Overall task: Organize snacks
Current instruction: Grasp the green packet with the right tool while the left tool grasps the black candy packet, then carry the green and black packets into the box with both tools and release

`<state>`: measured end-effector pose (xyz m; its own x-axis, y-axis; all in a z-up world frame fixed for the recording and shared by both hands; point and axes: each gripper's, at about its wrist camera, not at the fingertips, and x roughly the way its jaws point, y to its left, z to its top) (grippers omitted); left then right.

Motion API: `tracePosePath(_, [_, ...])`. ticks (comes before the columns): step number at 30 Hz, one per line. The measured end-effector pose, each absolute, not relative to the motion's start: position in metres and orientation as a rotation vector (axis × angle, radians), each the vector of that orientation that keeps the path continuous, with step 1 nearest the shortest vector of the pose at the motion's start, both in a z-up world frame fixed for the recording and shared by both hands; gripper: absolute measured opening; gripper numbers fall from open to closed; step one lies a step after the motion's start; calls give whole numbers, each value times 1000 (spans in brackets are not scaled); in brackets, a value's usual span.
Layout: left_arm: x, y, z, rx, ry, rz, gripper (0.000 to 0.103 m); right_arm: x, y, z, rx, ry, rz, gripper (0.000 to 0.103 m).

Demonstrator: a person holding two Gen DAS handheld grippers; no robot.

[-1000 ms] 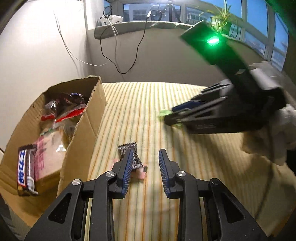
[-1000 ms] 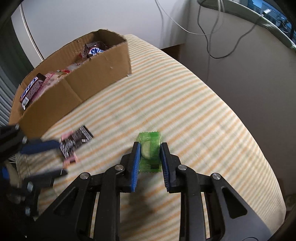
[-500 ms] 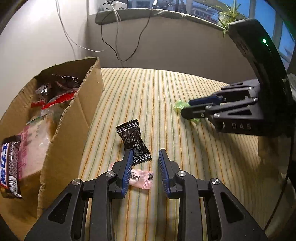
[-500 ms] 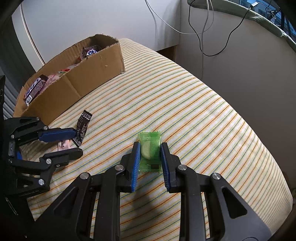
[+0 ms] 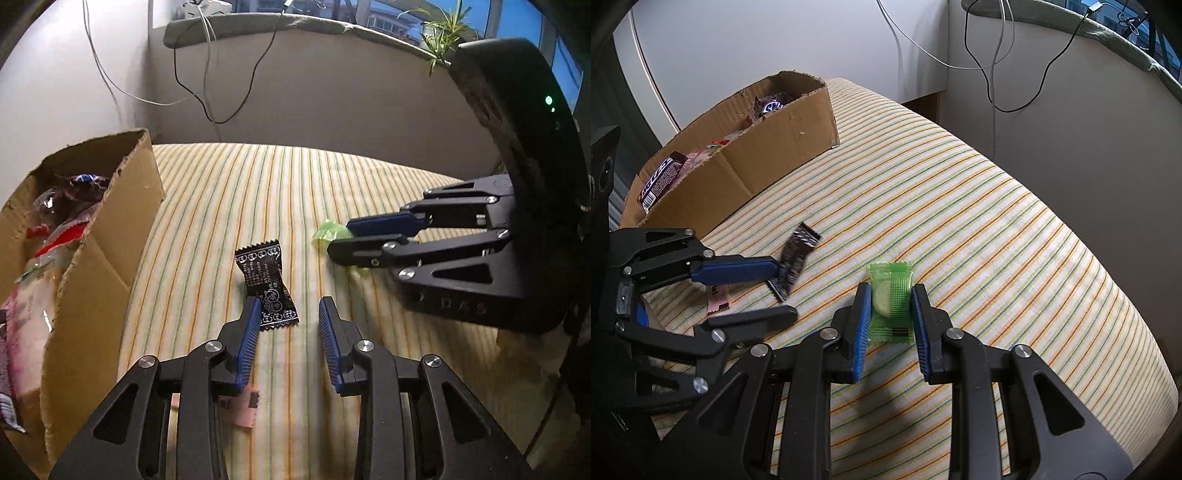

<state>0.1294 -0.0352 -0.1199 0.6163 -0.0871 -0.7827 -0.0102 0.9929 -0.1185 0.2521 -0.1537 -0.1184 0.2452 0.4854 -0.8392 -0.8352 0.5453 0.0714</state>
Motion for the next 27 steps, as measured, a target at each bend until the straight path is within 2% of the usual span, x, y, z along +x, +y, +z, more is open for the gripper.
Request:
tracePosePath(10, [122, -39, -115, -76, 863, 53, 33, 254, -164, -118, -421, 951, 903, 23])
tracePosePath(18, [143, -42, -128, -71, 914, 67, 33, 255, -167, -119, -412, 959, 877, 23])
tracePosePath(19, [143, -45, -129, -69, 914, 64, 32, 255, -168, -119, -411, 959, 874, 23])
tracePosePath(20, [146, -46, -130, -73, 914, 62, 26, 255, -167, -119, -410, 960, 870, 23])
tracePosePath(22, [154, -42, -131, -79, 911, 62, 24, 255, -167, -119, -402, 962, 862, 23])
tracePosePath(27, [155, -38, -131, -84, 901, 50, 23, 254, -166, -120, -397, 966, 841, 23])
